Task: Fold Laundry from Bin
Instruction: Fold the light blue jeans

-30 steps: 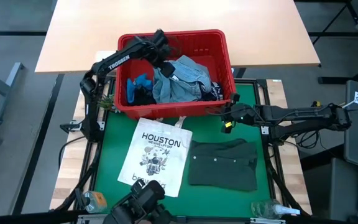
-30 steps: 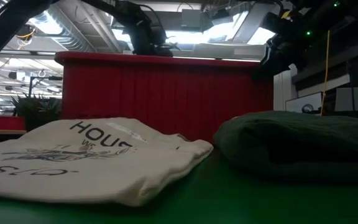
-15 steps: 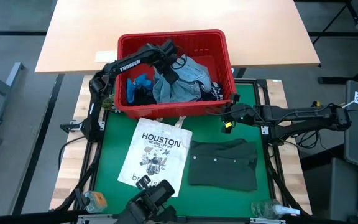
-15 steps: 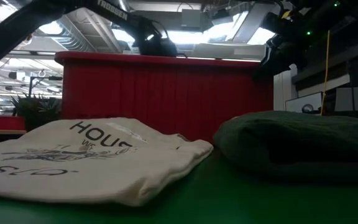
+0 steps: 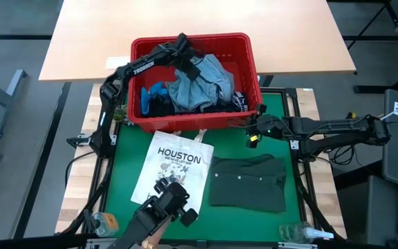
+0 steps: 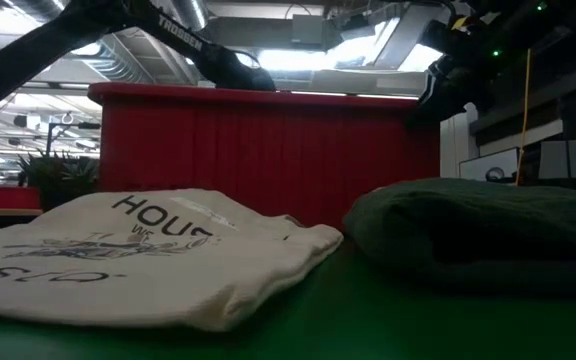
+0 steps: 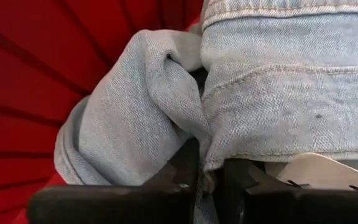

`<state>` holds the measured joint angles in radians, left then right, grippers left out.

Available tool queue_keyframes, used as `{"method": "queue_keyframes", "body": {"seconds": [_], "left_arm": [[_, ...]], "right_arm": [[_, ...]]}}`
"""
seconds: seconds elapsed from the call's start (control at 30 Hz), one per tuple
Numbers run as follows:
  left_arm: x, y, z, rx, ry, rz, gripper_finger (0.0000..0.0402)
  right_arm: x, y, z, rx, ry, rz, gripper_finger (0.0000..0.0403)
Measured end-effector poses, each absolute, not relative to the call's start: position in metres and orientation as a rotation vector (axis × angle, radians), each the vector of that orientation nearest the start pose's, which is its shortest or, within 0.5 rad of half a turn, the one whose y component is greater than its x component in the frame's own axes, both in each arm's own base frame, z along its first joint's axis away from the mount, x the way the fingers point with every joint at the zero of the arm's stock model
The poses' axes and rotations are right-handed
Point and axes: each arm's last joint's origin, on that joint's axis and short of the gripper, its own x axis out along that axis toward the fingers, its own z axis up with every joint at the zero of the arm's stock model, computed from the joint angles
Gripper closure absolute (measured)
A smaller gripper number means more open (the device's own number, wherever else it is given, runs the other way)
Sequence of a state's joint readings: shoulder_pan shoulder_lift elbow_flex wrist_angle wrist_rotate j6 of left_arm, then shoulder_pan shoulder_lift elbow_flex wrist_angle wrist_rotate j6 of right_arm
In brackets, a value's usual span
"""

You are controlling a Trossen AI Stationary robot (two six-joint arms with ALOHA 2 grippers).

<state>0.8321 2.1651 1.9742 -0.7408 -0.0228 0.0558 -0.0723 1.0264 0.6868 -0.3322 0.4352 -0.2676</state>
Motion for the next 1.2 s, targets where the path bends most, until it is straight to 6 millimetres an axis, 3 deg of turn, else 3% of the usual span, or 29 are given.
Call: {"method": "queue_keyframes", "body": {"seconds": [0.2, 0.4, 0.7, 0.97, 1.2], "left_arm": [[0.321, 0.342, 0.283, -0.354, 0.903, 0.695, 0.0393], [0.317, 0.307, 0.342, -0.297, 0.91, 0.632, 0.0393], [0.302, 0.232, 0.437, -0.167, 0.773, 0.545, 0.0393], [0.277, 0.162, 0.493, -0.037, 0.617, 0.533, 0.0393], [0.246, 0.11, 0.53, -0.018, 0.467, 0.481, 0.0391]], "right_arm": [[0.206, -0.027, 0.246, -0.375, 0.731, -0.397, 0.0288], [0.206, -0.027, 0.246, -0.374, 0.731, -0.397, 0.0288], [0.206, -0.027, 0.246, -0.374, 0.73, -0.397, 0.0288], [0.206, -0.027, 0.246, -0.374, 0.73, -0.396, 0.0288], [0.206, -0.027, 0.246, -0.374, 0.73, -0.396, 0.0288]]}}
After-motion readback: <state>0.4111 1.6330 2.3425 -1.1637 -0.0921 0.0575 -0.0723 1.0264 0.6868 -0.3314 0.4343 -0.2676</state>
